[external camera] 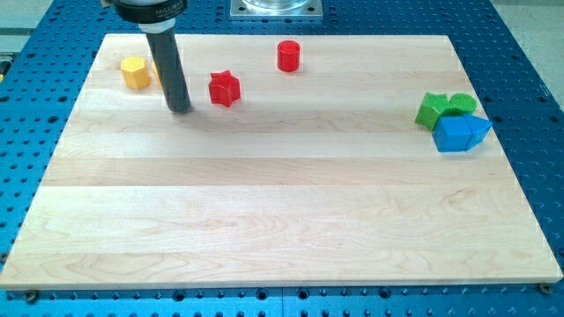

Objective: Push the red star into the group of blocks

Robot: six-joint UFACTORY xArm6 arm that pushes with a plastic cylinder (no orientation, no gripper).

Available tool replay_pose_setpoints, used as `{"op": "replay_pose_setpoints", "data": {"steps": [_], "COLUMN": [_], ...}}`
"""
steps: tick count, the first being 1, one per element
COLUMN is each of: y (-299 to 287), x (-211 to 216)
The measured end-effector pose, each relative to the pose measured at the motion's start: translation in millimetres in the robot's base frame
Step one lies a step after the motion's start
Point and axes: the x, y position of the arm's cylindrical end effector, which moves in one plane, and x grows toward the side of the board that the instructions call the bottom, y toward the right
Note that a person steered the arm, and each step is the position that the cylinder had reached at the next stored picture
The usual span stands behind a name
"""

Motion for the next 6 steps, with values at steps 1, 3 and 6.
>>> {"op": "replay_pose_setpoints", "data": {"steps": [1, 3, 6], "y": [27, 72, 34], "x": [-8, -18, -83]}}
